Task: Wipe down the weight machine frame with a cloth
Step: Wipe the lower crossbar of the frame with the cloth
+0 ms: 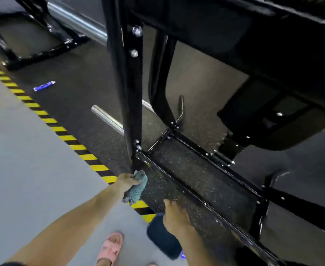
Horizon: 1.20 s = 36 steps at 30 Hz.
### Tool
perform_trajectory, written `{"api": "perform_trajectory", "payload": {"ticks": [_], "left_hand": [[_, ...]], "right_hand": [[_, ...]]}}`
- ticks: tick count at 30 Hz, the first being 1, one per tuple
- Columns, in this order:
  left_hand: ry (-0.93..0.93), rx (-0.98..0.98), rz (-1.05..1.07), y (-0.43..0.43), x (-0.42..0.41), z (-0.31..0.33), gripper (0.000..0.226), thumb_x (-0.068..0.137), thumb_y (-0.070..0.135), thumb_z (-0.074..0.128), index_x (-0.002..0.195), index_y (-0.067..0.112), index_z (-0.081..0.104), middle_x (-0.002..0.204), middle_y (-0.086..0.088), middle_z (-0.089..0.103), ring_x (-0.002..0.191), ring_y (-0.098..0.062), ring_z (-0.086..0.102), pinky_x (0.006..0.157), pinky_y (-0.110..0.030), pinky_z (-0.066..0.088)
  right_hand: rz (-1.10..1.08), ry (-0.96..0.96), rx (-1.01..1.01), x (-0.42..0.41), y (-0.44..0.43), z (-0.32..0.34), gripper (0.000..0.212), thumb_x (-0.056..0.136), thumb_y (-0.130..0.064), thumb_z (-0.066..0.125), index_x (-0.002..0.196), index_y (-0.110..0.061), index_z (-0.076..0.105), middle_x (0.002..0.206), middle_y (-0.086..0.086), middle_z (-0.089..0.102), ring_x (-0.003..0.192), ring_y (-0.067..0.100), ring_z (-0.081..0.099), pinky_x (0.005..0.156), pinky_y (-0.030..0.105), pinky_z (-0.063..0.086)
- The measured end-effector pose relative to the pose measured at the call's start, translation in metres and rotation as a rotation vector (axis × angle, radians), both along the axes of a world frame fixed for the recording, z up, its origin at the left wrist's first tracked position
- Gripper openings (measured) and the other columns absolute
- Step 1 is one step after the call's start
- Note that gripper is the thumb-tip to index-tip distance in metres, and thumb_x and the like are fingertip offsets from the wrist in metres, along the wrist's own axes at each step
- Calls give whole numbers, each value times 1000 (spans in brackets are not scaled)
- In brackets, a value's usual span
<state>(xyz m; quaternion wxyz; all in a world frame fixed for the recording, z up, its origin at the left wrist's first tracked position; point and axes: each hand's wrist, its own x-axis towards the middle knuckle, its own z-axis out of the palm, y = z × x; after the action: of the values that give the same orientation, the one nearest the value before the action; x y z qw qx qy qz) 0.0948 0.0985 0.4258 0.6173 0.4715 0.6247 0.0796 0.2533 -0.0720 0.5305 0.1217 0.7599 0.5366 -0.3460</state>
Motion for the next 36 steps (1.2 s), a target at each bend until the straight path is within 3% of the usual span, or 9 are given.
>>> {"api": "perform_trajectory", "payload": {"ticks": [4,9,13,17,24,27,29,33,36], "left_hand": [[156,97,-34,-9,32,23,5,90,5,59,93,5,63,87,-10,56,82,-19,51,68,-26,35],[188,180,-64,-17,59,-51,36,93,7,55,62,17,41,79,-12,51,81,-19,48,63,-27,27],[262,418,-110,3,55,-119,31,95,10,50,66,12,40,89,-27,58,90,-40,56,64,-33,30],[289,839,-4,48,49,-169,11,94,9,49,90,1,57,93,-18,54,85,-37,56,68,-40,40],[27,1117,306,61,100,-244,24,86,-6,56,108,3,59,100,-11,56,92,-23,53,82,-32,45],[-65,1289,179,33,115,-277,31,76,-15,58,100,5,60,96,-6,56,89,-21,52,78,-34,47],[-133,1378,124,40,108,-287,34,76,-17,58,102,3,62,95,-7,58,87,-19,54,78,-22,44],[-120,1219,519,82,93,-277,23,84,-12,57,104,-4,66,93,-16,62,83,-16,54,74,-12,32],[-140,1248,354,66,102,-276,16,86,-4,62,101,-1,66,92,-11,62,82,-12,53,73,-16,40]], "right_hand": [[-108,-4,29,23,-7,-48,57,99,-20,42,151,-18,17,145,8,35,129,25,43,105,36,37],[-196,-96,112,46,2,-116,62,99,-22,44,152,-18,12,147,6,29,131,22,36,106,34,37],[-205,-163,326,41,64,-185,63,99,-20,42,153,-14,9,158,11,14,144,23,20,117,34,22],[-121,-259,450,31,135,-243,76,97,-24,49,153,-10,1,160,14,4,149,26,4,121,41,2],[-153,-500,623,41,173,-299,67,89,-43,63,141,-13,32,139,5,44,130,23,39,106,37,30],[-183,-495,704,44,174,-307,65,86,-42,66,137,-13,37,135,5,47,128,23,41,104,35,32],[-197,-502,743,45,175,-310,66,85,-42,68,137,-14,39,134,5,48,127,23,42,103,35,33],[-197,-546,754,42,176,-315,67,85,-44,67,138,-15,38,133,5,48,127,24,43,105,37,32],[-211,-566,740,39,176,-313,68,85,-43,68,138,-15,37,133,6,47,127,25,42,104,38,33]]}}
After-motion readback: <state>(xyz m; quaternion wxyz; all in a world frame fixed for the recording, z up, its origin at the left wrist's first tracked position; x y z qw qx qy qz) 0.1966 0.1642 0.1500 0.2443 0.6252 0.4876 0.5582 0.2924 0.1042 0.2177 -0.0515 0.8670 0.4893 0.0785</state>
